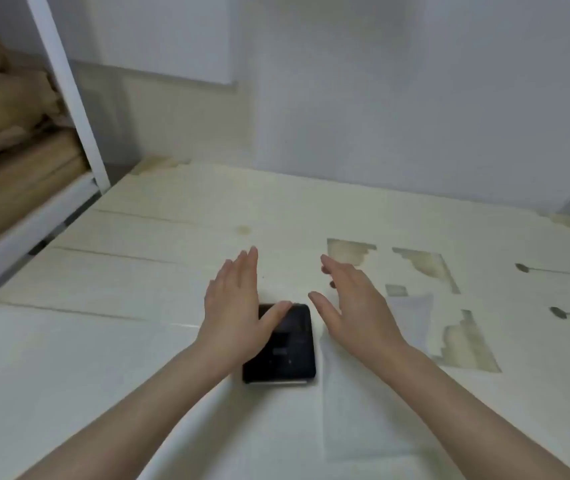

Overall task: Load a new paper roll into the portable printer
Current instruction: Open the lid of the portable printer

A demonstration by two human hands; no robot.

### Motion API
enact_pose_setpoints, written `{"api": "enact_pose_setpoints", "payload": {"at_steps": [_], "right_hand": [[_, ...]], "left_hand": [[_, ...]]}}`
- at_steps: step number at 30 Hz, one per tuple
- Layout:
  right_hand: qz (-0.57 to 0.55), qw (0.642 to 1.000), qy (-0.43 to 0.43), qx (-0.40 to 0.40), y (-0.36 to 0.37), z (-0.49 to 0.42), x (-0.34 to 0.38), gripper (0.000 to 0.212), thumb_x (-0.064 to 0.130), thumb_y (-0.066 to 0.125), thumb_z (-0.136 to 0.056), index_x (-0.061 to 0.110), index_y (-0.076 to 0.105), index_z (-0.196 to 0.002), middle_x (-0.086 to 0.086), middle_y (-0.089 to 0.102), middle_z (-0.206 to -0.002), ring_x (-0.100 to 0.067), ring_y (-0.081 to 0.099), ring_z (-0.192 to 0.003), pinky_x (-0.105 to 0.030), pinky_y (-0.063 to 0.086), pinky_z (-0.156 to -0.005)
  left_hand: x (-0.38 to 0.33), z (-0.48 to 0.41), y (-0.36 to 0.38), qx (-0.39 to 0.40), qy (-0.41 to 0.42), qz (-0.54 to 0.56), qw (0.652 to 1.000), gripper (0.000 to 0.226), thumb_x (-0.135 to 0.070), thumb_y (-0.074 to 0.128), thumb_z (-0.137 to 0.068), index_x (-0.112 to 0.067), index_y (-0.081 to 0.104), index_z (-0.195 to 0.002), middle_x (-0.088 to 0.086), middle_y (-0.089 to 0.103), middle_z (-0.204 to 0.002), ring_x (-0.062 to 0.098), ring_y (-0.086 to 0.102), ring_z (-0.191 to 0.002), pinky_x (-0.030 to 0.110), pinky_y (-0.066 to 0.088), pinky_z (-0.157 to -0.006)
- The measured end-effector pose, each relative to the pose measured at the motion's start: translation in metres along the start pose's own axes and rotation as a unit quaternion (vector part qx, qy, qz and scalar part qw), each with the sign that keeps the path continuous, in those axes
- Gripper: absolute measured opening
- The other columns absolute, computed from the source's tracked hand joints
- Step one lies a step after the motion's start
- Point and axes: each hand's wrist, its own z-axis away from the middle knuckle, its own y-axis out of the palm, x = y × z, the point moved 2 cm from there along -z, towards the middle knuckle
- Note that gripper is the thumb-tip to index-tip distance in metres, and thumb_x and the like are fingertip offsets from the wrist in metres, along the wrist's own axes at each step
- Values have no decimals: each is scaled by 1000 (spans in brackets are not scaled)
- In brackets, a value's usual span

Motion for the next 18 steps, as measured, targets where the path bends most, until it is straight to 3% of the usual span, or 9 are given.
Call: {"api": "enact_pose_setpoints", "payload": {"at_steps": [3, 6, 8, 9, 11, 12, 15, 18], "right_hand": [[-17, 1000, -7, -7, 30, 14, -1, 56, 37, 51, -98, 24, 34, -150, 7, 55, -137, -14, 51, -121, -23, 38, -96], [0, 1000, -3, -10, 53, 32, 1, 57, 36, 50, -99, 20, 33, -151, 3, 56, -137, -18, 50, -121, -24, 37, -93], [16, 999, 18, -25, 59, 42, 2, 58, 35, 49, -100, 15, 31, -152, -2, 57, -134, -23, 49, -121, -28, 39, -92], [21, 999, 39, -30, 60, 49, 3, 57, 35, 47, -100, 13, 32, -151, -5, 58, -131, -24, 50, -119, -30, 41, -92], [26, 996, 76, -35, 64, 59, 4, 47, 36, 44, -101, 13, 42, -142, -10, 63, -116, -27, 53, -112, -34, 45, -86], [17, 996, 84, -35, 66, 62, 6, 40, 35, 43, -101, 13, 48, -135, -7, 62, -105, -27, 55, -108, -34, 45, -81], [-18, 997, 67, -44, 71, 70, 12, 32, 29, 43, -101, 16, 54, -128, -2, 52, -87, -29, 56, -103, -34, 45, -77], [-65, 993, 60, -76, 69, 76, 16, 35, 24, 47, -100, 19, 53, -134, -2, 57, -88, -26, 55, -100, -33, 43, -74]], "left_hand": [[22, 6, 25, 8, -17, 73, 997, 88, -47, 55, -93, -17, 2, -157, 1, 13, -166, 20, 10, -152, 34, 16, -120], [29, 17, 41, -4, -22, 126, 992, 84, -42, 57, -94, -16, 8, -157, 1, 23, -163, 17, 24, -148, 22, 24, -110], [31, 28, 47, -19, -44, 186, 981, 70, -36, 57, -96, -13, 23, -153, -3, 44, -148, 10, 46, -128, 5, 30, -90], [32, 33, 49, -21, -51, 214, 975, 57, -34, 56, -97, -13, 33, -145, -10, 54, -130, 5, 53, -111, 0, 33, -77], [33, 41, 52, -16, -49, 247, 968, 32, -34, 53, -98, -20, 43, -126, -17, 58, -106, 1, 59, -98, 3, 38, -62], [33, 44, 52, -12, -41, 262, 964, 27, -34, 51, -99, -22, 45, -124, -15, 59, -107, 2, 60, -98, 4, 40, -61], [35, 47, 59, -3, -39, 363, 931, 25, -27, 47, -102, -23, 50, -126, -4, 64, -121, 7, 63, -105, 10, 48, -77], [33, 52, 62, -9, -63, 514, 856, 25, -14, 45, -103, -16, 53, -127, 8, 67, -123, 23, 67, -110, 35, 56, -90]]}}
